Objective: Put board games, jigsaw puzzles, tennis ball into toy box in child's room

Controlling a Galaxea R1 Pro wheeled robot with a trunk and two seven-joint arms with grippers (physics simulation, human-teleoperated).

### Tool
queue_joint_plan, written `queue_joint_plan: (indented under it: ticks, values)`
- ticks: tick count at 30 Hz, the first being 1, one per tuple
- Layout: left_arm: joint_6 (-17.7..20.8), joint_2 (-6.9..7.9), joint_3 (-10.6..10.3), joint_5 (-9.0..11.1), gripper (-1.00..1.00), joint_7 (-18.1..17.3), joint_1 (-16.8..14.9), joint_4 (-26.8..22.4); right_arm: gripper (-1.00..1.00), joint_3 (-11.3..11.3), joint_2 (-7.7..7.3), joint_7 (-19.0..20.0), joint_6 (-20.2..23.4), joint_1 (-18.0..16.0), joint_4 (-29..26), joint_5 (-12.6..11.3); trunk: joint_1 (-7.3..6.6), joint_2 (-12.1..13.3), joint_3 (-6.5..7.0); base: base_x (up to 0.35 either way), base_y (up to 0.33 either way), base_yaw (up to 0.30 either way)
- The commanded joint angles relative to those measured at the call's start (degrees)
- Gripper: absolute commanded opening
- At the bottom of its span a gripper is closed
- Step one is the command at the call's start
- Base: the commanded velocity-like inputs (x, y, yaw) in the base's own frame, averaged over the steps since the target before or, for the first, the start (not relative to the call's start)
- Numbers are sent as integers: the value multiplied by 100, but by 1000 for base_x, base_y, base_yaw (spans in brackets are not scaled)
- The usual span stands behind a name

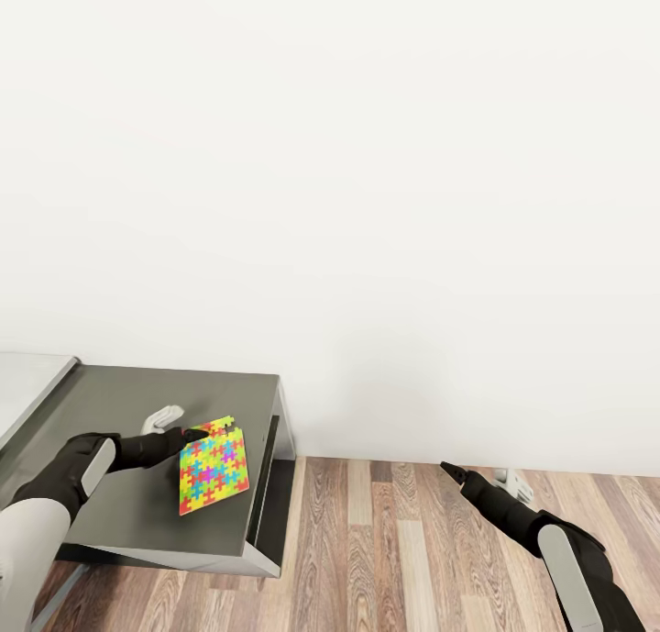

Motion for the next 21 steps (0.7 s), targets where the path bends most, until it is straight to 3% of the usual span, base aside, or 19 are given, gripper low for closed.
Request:
queue_joint_plan:
  ticks: [1, 7, 21]
  values:
    - [34, -1, 13, 2, 100, -51, -4, 0, 100, -12, 2, 27, 33, -4, -3, 13, 3, -10, -10, 0, 0, 0]
    - [26, -1, -418, 7, 100, -191, -4, 0, 100, -12, -3, 27, 31, -4, -3, 13, 3, -10, -10, 0, 0, 0]
    - [25, -1, -518, 29, 100, -345, -4, 0, 100, -12, -5, 36, 32, -4, -3, 6, 3, -10, -10, 0, 0, 0]
